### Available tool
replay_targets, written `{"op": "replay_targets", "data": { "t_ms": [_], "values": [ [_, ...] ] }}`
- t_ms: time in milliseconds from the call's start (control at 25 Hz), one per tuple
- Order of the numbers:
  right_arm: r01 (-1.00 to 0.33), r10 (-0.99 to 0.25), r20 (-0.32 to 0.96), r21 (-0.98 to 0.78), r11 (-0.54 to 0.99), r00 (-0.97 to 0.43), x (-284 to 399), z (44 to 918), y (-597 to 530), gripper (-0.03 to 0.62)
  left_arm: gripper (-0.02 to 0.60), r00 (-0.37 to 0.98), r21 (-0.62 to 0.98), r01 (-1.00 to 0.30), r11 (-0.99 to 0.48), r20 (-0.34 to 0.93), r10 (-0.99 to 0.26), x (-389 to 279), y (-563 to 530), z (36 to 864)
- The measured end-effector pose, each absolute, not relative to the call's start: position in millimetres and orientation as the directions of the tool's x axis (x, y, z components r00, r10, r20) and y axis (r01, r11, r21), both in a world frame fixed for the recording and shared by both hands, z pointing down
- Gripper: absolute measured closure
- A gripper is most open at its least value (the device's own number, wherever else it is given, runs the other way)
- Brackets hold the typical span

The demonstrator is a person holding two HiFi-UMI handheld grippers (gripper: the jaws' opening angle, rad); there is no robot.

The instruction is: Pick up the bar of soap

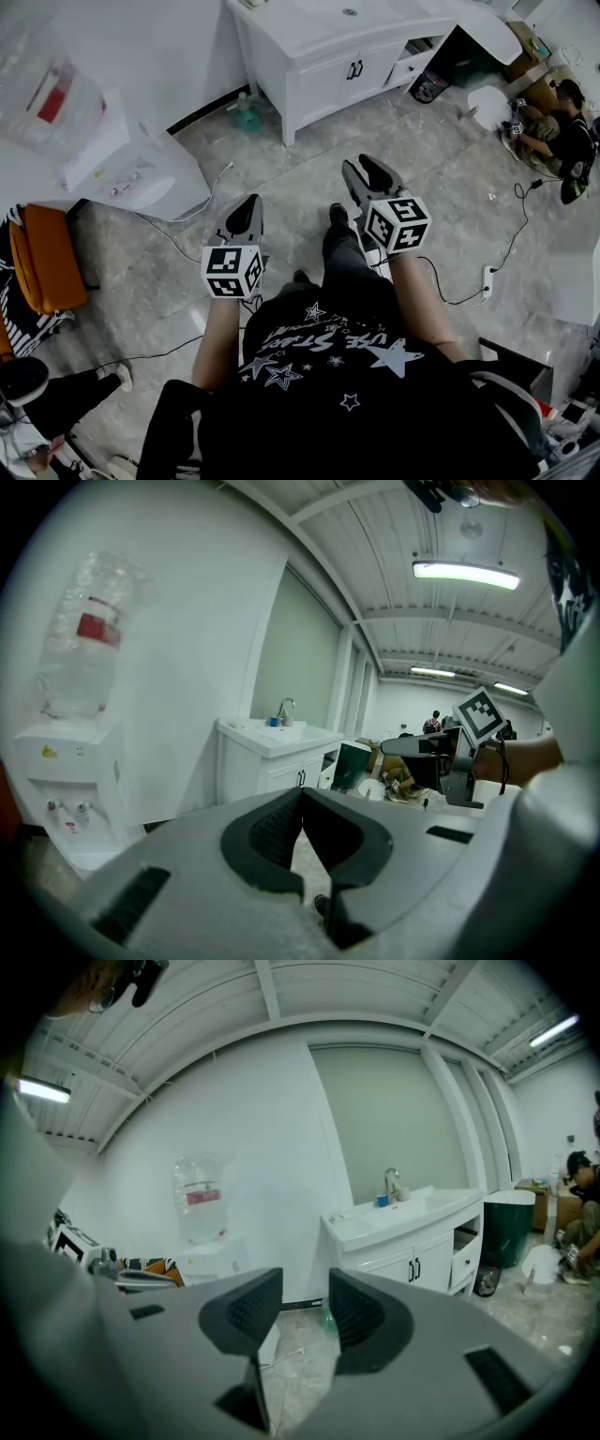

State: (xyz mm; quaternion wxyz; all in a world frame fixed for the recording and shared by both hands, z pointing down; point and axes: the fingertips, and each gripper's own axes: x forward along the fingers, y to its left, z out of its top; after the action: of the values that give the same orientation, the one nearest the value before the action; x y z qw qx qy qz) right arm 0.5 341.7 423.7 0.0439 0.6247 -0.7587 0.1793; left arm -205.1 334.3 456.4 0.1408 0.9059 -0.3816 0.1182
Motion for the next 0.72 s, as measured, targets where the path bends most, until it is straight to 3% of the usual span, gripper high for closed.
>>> {"op": "replay_targets", "data": {
  "t_ms": [360, 720],
  "values": [
    [-0.944, -0.902, 0.317, -0.246, 0.219, -0.292, 14, 443, 274, 0.344, 0.572, 0.623, 0.137, -0.773, -0.619, 0.344, -0.703, -197, 278, 463],
    [-0.918, -0.872, 0.328, -0.286, 0.274, -0.362, 81, 453, 155, 0.276, 0.572, 0.542, 0.113, -0.832, -0.543, 0.377, -0.751, -144, 175, 461]
  ]
}}
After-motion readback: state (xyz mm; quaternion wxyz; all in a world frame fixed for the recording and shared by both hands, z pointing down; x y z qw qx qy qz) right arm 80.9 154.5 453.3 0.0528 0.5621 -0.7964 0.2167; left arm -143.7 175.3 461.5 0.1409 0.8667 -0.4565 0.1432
